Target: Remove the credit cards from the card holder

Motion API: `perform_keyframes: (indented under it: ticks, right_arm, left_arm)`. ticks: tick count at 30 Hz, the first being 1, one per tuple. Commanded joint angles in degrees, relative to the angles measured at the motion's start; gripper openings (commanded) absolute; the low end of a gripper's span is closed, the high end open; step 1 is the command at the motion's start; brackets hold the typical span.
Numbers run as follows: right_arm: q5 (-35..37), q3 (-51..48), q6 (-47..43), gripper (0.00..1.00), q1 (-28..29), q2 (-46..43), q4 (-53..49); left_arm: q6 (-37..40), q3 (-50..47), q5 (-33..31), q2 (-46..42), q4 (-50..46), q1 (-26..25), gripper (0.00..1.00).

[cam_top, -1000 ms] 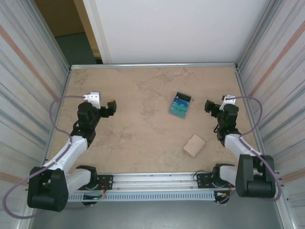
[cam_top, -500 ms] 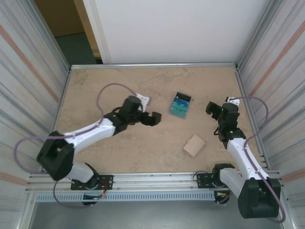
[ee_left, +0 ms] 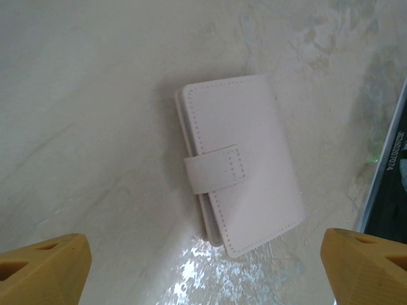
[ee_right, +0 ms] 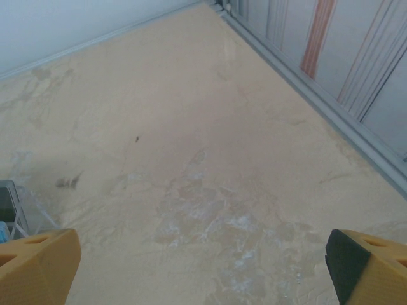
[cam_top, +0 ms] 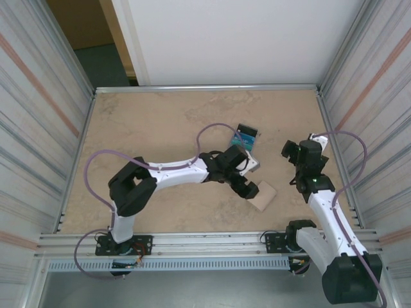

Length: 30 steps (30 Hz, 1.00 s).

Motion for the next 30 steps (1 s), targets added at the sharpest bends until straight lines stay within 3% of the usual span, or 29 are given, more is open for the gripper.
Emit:
perform_keyframes:
  ticks: [1,8,16,30]
  right_arm:
    - [2.5,-0.5,0.7,0.99,0.3,-2.5,-1.3]
    - [3.2,-0.6,0.9,0.99,0.1,-4.5,-2.5]
    - [3.4,-1.6,1.6,0.99,-0.8,-6.5,-2.6]
    - [0.9,-2.5,3.0,0.99,-3.6,-5.3,-2.1]
  left_arm:
    - [5.6,4.9,-3.5,3.1,-6.2,-2.5,0.94]
    - [6.3,11.3,-5.4,10.2,-8.9,-5.2,0.99]
    - [9.0,17.9,-12.5,15.8,-13.2,-7.9,0.99]
    - [6.8,22.4,-7.4,17.1,-16.4,-7.3,0.99]
